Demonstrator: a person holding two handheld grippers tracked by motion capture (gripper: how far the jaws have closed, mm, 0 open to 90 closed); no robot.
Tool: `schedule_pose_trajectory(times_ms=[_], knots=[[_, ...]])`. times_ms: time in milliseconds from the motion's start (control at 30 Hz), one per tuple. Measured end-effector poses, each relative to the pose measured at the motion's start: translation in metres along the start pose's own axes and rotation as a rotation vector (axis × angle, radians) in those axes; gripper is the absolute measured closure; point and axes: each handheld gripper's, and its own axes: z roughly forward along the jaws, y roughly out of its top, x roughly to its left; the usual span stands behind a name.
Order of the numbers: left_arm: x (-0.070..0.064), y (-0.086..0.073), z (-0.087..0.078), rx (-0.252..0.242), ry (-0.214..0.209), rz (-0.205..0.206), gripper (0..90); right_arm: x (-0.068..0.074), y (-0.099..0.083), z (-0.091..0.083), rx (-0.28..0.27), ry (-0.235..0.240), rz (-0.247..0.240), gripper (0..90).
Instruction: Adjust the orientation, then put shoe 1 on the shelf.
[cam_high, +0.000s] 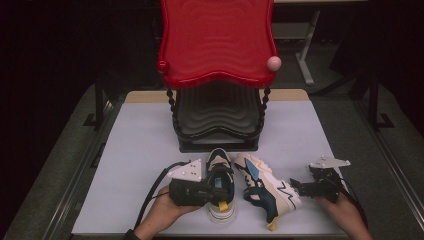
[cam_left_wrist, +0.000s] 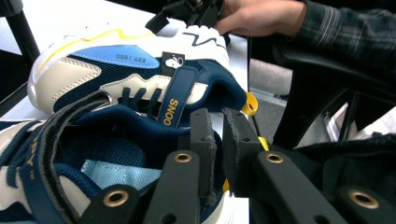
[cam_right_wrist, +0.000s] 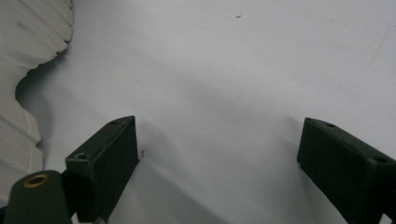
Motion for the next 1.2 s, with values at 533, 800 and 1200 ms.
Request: schedule_pose_trajectory(times_ms=[533,800,1200], knots=[[-0.003,0.004,-0.033,-0.05,0.056,0.004,66.1,0.0,0.0,0.0,0.0,-0.001,-0.002,11.6],[0.032,0.006,-0.018,0.005,0.097,-0.008,54.7,0.0,0.0,0.0,0.001,0.0,0.001,11.6],[0.055,-0.001,0.007,0.068,0.101,-0.024,48.8,0.0,0.0,0.0,0.0,0.0,-0.001,11.5]])
